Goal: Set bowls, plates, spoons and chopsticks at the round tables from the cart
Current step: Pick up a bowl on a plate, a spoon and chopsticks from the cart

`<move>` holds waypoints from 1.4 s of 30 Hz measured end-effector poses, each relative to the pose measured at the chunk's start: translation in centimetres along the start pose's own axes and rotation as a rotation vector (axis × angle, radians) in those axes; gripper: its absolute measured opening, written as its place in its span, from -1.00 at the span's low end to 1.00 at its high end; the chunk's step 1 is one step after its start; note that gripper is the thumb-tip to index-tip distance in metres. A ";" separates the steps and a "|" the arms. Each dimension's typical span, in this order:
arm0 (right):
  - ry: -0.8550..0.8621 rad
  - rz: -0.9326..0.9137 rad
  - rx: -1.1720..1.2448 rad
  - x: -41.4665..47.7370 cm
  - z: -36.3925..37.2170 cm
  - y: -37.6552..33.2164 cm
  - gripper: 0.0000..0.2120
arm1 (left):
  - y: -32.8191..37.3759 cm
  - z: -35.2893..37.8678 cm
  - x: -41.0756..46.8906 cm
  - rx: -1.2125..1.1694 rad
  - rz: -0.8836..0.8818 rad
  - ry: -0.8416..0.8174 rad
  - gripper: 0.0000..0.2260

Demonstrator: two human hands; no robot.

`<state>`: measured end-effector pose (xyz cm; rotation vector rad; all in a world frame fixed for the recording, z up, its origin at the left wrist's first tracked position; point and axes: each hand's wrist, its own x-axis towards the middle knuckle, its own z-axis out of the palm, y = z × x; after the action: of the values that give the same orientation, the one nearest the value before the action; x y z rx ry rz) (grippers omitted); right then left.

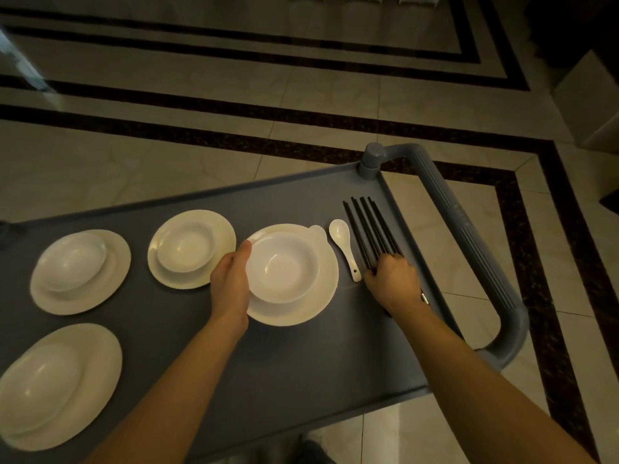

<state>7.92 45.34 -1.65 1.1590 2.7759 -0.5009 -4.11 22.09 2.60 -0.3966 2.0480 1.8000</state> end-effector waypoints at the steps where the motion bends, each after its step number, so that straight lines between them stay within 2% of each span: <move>1: -0.009 0.016 0.016 0.1 0.0 0.0 -0.76 | -0.1 0.0 -0.1 -0.001 -0.002 0.003 -0.90; 5: -0.027 0.150 0.221 0.4 -0.3 0.0 -0.75 | -0.2 -0.2 -0.2 -0.018 -0.010 0.010 -0.88; 9: -0.180 0.363 0.826 0.5 -0.7 0.1 -0.76 | 0.0 -0.4 -0.4 -0.037 -0.017 0.008 -0.90; 11: -0.230 0.425 0.916 0.6 -0.8 0.1 -0.77 | 0.1 -0.5 -0.5 -0.049 -0.019 0.013 -0.92; 17: -0.253 0.339 0.764 1.0 -0.3 0.4 -0.77 | 0.2 -1.3 -1.0 -0.082 -0.017 0.027 -0.92; 21: -0.197 0.247 0.900 0.4 -0.2 0.0 -0.75 | 0.1 -2.2 -0.8 -0.084 -0.009 0.034 -0.97; 22: -0.168 0.219 0.872 0.3 -0.1 0.0 -0.73 | 0.1 -2.4 -0.8 -0.084 -0.007 0.039 -0.98; 27: -0.014 0.069 0.428 1.4 0.7 -0.8 -0.65 | 0.1 -3.2 -0.9 -0.090 -0.032 0.066 -0.98; 32: -0.067 0.043 0.269 3.0 1.7 -2.1 -0.53 | 0.0 -3.9 -0.8 -0.088 -0.059 0.097 -0.95; 36: -0.093 0.046 0.207 3.6 2.4 -2.3 -0.59 | 0.0 -4.1 -0.5 -0.091 -0.074 0.130 -0.91; 42: -0.112 0.048 0.280 4.6 3.3 -1.9 -0.72 | -0.1 -4.4 -0.5 -0.101 -0.086 0.154 -0.91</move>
<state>3.20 46.16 -5.22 1.2023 2.6361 -0.9428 -4.06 17.76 3.21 -0.6606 2.0110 1.8783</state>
